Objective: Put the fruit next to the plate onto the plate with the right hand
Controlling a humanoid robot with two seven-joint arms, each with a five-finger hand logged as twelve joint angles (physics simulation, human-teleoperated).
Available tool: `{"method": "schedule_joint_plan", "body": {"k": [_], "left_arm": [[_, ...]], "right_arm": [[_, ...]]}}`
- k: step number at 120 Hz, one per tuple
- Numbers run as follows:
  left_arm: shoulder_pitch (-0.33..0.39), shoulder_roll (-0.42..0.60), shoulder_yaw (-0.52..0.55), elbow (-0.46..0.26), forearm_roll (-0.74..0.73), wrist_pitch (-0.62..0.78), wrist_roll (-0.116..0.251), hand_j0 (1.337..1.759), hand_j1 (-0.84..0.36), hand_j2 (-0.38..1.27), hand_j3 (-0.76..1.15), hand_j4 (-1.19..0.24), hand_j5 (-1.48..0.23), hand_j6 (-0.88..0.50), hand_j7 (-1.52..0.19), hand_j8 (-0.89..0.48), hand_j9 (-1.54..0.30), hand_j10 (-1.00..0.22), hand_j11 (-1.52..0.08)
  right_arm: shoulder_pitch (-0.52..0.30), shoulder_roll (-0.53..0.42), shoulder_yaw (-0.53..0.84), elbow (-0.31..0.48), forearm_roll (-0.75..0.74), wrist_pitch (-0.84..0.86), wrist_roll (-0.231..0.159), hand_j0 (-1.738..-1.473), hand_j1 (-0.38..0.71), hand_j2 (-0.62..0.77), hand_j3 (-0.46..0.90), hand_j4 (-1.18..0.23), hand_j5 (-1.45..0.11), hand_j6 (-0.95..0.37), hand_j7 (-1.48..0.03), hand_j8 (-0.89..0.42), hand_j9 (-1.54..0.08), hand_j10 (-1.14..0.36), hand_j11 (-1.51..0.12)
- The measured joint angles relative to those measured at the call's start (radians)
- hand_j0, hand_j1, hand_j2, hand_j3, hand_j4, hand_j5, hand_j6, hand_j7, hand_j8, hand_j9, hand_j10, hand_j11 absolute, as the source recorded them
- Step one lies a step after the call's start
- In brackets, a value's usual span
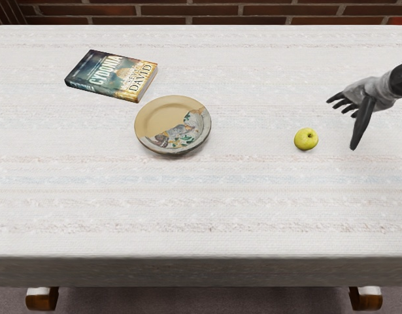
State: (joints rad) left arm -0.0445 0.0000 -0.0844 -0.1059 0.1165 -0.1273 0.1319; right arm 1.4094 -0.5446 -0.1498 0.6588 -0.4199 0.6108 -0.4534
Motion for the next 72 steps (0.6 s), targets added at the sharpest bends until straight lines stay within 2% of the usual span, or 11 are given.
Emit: {"method": "schedule_joint_plan", "body": {"k": [9, 22, 32, 43, 56, 72], "left_arm": [[0.000, 0.000, 0.000, 0.000, 0.000, 0.000, 0.000, 1.658, 0.34, 0.00, 0.00, -0.01, -0.01, -0.01, -0.01, -0.01, -0.01, -0.01, -0.01], [0.000, 0.000, 0.000, 0.000, 0.000, 0.000, 0.000, 1.658, 0.34, 0.00, 0.00, -0.01, -0.01, -0.01, -0.01, -0.01, -0.01, -0.01, -0.01], [0.000, 0.000, 0.000, 0.000, 0.000, 0.000, 0.000, 1.658, 0.34, 0.00, 0.00, -0.01, -0.01, -0.01, -0.01, -0.01, -0.01, -0.01, -0.01], [0.000, 0.000, 0.000, 0.000, 0.000, 0.000, 0.000, 1.658, 0.34, 0.00, 0.00, -0.01, -0.01, -0.01, -0.01, -0.01, -0.01, -0.01, -0.01], [0.000, 0.000, 0.000, 0.000, 0.000, 0.000, 0.000, 1.658, 0.34, 0.00, 0.00, -0.01, -0.01, -0.01, -0.01, -0.01, -0.01, -0.01, -0.01], [0.000, 0.000, 0.000, 0.000, 0.000, 0.000, 0.000, 1.658, 0.34, 0.00, 0.00, -0.01, -0.01, -0.01, -0.01, -0.01, -0.01, -0.01, -0.01]], "right_arm": [[0.014, -0.076, 0.013, 0.147, 0.000, 0.000, -0.081, -1.658, -0.35, 0.00, 0.00, 0.00, 0.00, 0.00, 0.00, 0.00, 0.00, 0.00, 0.00], [0.065, -0.126, 0.037, 0.279, -0.004, 0.000, -0.130, -1.658, -0.35, 0.00, 0.00, 0.00, 0.00, 0.00, 0.00, 0.00, 0.00, 0.00, 0.00], [0.088, -0.135, 0.077, 0.328, -0.021, 0.000, -0.145, -1.658, -0.35, 0.00, 0.00, 0.00, 0.00, 0.00, 0.00, 0.00, 0.00, 0.00, 0.00], [0.100, -0.131, 0.100, 0.396, -0.113, -0.005, -0.152, -1.658, -0.35, 0.00, 0.00, 0.00, 0.00, 0.00, 0.00, 0.00, 0.00, 0.00, 0.00], [0.102, -0.128, 0.112, 0.502, -0.177, -0.099, -0.156, -1.658, -0.35, 0.00, 0.00, 0.00, 0.00, 0.00, 0.00, 0.00, 0.00, 0.00, 0.00], [0.089, -0.109, 0.115, 0.553, -0.240, -0.175, -0.157, -1.658, -0.35, 0.00, 0.00, 0.00, 0.00, 0.00, 0.00, 0.00, 0.00, 0.00, 0.00]]}}
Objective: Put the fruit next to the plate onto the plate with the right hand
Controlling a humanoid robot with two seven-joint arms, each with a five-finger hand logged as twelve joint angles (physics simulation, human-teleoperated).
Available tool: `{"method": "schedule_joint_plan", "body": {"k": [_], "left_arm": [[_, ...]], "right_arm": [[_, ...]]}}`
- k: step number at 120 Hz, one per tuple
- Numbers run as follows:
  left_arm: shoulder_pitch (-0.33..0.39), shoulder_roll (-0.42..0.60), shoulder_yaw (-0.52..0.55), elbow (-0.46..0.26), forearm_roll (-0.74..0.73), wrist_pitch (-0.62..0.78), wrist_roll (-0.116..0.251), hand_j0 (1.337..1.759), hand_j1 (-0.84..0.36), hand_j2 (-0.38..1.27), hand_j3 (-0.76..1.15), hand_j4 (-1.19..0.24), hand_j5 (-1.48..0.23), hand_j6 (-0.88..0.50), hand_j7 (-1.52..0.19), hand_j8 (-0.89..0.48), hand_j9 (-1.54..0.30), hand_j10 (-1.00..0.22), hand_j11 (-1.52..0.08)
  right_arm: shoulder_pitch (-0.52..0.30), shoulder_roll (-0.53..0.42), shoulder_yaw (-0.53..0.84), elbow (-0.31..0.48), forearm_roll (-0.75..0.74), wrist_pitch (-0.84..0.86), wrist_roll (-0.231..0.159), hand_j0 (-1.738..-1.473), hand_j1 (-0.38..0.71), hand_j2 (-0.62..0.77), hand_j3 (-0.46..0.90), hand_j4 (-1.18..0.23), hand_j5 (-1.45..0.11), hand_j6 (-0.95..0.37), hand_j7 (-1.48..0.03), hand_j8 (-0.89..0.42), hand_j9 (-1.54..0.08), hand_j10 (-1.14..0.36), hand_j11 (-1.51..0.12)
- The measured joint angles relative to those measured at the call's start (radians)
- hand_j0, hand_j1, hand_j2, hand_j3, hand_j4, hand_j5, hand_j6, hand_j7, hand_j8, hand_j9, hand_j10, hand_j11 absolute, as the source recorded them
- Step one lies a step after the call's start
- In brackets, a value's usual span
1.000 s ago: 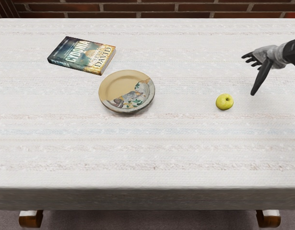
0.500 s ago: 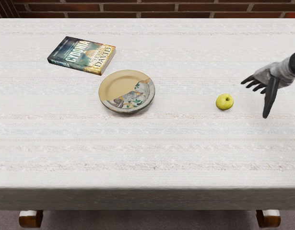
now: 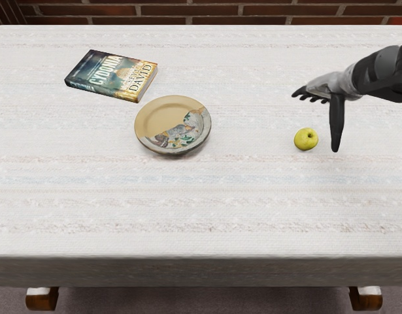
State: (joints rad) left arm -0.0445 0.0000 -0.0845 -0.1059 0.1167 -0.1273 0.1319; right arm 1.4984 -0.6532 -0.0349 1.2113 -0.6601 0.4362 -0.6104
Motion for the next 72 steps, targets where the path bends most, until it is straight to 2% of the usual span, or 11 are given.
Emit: {"method": "schedule_joint_plan", "body": {"k": [43, 56, 72], "left_arm": [[0.000, 0.000, 0.000, 0.000, 0.000, 0.000, 0.000, 1.658, 0.34, 0.00, 0.00, -0.01, -0.01, -0.01, -0.01, -0.01, -0.01, -0.01, -0.01], [0.000, 0.000, 0.000, 0.000, 0.000, 0.000, 0.000, 1.658, 0.34, 0.00, 0.00, -0.01, -0.01, -0.01, -0.01, -0.01, -0.01, -0.01, -0.01], [0.000, 0.000, 0.000, 0.000, 0.000, 0.000, 0.000, 1.658, 0.34, 0.00, 0.00, -0.01, -0.01, -0.01, -0.01, -0.01, -0.01, -0.01, -0.01]], "right_arm": [[-0.052, 0.060, -0.004, 0.022, -0.097, -0.139, 0.000, -1.658, -0.35, 0.00, 0.00, 0.00, 0.00, 0.00, 0.00, 0.00, 0.00, 0.00, 0.00], [-0.091, 0.066, -0.006, 0.070, -0.135, -0.218, 0.000, -1.658, -0.35, 0.00, 0.00, 0.00, 0.00, 0.00, 0.00, 0.00, 0.00, 0.00, 0.00], [-0.119, 0.030, -0.009, 0.172, -0.179, -0.304, 0.000, -1.658, -0.35, 0.00, 0.00, 0.00, 0.00, 0.00, 0.00, 0.00, 0.00, 0.00, 0.00]]}}
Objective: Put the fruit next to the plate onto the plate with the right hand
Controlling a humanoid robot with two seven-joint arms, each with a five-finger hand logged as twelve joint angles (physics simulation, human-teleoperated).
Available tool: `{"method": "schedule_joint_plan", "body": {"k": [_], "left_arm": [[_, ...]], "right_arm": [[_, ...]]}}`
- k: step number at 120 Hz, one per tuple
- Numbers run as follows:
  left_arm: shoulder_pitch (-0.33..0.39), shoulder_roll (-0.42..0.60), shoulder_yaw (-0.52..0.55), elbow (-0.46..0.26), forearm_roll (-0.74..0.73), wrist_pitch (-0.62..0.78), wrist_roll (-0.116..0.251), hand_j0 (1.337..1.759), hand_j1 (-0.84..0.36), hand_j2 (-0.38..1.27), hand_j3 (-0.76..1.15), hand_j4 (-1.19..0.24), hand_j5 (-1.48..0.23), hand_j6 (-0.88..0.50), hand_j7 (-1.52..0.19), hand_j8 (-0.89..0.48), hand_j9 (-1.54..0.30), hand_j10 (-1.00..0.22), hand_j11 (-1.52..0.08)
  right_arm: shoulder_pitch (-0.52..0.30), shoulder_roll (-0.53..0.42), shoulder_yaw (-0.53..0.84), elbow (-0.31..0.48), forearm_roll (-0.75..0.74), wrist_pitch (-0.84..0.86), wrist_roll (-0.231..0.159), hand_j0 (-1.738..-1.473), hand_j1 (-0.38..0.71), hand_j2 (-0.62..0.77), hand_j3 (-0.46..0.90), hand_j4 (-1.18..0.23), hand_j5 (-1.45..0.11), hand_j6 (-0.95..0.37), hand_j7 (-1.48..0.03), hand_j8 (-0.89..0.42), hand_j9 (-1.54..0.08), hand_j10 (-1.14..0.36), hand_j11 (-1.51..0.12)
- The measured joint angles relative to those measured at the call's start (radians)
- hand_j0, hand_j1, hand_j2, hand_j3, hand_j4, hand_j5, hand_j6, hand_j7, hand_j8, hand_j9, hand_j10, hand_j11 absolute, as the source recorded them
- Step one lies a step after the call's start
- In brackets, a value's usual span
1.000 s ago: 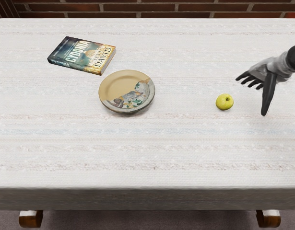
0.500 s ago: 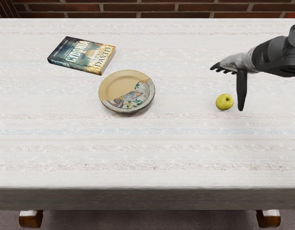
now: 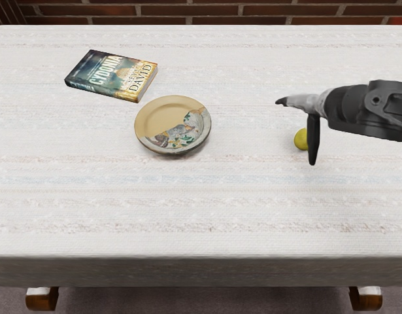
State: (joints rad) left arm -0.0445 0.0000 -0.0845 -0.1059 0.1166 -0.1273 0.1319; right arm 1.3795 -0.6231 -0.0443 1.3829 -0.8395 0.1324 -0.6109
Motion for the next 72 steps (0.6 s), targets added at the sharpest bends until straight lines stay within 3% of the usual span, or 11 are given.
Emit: {"method": "schedule_joint_plan", "body": {"k": [20, 72], "left_arm": [[0.000, 0.000, 0.000, 0.000, 0.000, 0.000, 0.000, 1.658, 0.34, 0.00, 0.00, -0.01, -0.01, -0.01, -0.01, -0.01, -0.01, -0.01, -0.01], [0.000, 0.000, 0.000, 0.000, 0.000, 0.000, 0.000, 1.658, 0.34, 0.00, 0.00, -0.01, -0.01, -0.01, -0.01, -0.01, -0.01, -0.01, -0.01]], "right_arm": [[-0.050, -0.021, -0.001, 0.037, -0.083, -0.087, 0.000, -1.658, -0.35, 0.00, 0.00, 0.00, 0.00, 0.00, 0.00, 0.00, 0.00, 0.00, 0.00], [-0.107, 0.090, -0.003, -0.153, -0.157, -0.138, 0.000, -1.658, -0.32, 0.00, 0.00, -0.03, -0.03, -0.03, -0.03, -0.03, -0.03, -0.03, -0.03]]}}
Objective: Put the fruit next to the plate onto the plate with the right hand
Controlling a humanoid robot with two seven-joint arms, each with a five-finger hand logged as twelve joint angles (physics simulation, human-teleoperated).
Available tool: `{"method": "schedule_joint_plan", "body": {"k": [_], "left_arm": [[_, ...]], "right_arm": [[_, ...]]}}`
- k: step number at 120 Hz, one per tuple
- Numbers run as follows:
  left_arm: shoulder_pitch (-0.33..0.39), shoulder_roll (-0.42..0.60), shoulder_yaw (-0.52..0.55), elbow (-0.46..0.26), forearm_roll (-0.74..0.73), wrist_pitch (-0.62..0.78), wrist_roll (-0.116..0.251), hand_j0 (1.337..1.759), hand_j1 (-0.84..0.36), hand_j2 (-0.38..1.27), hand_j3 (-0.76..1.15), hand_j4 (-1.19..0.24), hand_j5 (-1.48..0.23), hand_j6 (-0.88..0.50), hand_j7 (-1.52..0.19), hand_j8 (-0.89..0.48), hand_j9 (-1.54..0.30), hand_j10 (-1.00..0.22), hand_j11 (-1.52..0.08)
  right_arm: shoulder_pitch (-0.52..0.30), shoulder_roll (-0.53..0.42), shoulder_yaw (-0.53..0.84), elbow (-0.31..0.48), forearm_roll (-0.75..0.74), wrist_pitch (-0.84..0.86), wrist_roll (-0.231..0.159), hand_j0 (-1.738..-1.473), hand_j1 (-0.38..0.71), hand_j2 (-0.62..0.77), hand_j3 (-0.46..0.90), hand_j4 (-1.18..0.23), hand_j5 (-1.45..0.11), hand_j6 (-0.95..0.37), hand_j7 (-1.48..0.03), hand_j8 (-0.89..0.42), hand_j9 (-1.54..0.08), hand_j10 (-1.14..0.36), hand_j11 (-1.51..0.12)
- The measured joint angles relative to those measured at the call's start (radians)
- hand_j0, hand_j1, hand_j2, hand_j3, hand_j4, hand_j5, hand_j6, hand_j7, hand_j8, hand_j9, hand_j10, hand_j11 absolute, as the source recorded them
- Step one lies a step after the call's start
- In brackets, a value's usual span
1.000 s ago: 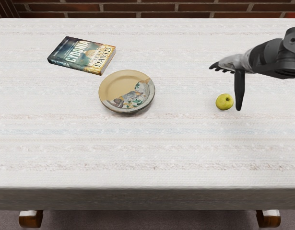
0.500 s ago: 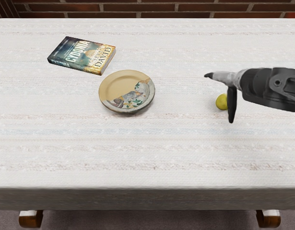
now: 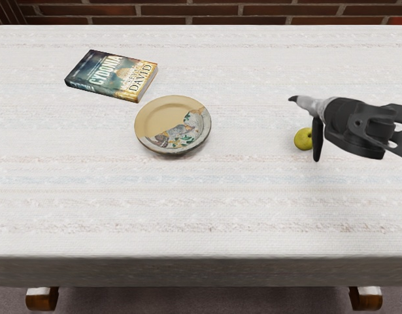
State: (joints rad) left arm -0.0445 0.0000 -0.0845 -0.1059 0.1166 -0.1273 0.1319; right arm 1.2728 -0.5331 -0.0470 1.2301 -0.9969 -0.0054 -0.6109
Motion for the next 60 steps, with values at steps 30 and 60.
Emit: {"method": "schedule_joint_plan", "body": {"k": [30, 60], "left_arm": [[0.000, 0.000, 0.000, 0.000, 0.000, 0.000, 0.000, 1.658, 0.34, 0.00, 0.00, -0.01, -0.01, -0.01, -0.01, -0.01, -0.01, -0.01, -0.01], [0.000, 0.000, 0.000, 0.000, 0.000, 0.000, 0.000, 1.658, 0.34, 0.00, 0.00, -0.01, -0.01, -0.01, -0.01, -0.01, -0.01, -0.01, -0.01]], "right_arm": [[-0.008, 0.062, -0.017, -0.085, -0.003, -0.015, 0.000, -1.658, -0.20, -0.02, 0.00, -0.13, -0.17, -0.13, -0.17, -0.13, -0.17, -0.13, -0.17], [-0.018, 0.097, -0.047, -0.093, -0.033, -0.052, 0.000, -1.658, -0.14, -0.03, 0.00, -0.18, -0.23, -0.18, -0.22, -0.18, -0.23, -0.18, -0.22]]}}
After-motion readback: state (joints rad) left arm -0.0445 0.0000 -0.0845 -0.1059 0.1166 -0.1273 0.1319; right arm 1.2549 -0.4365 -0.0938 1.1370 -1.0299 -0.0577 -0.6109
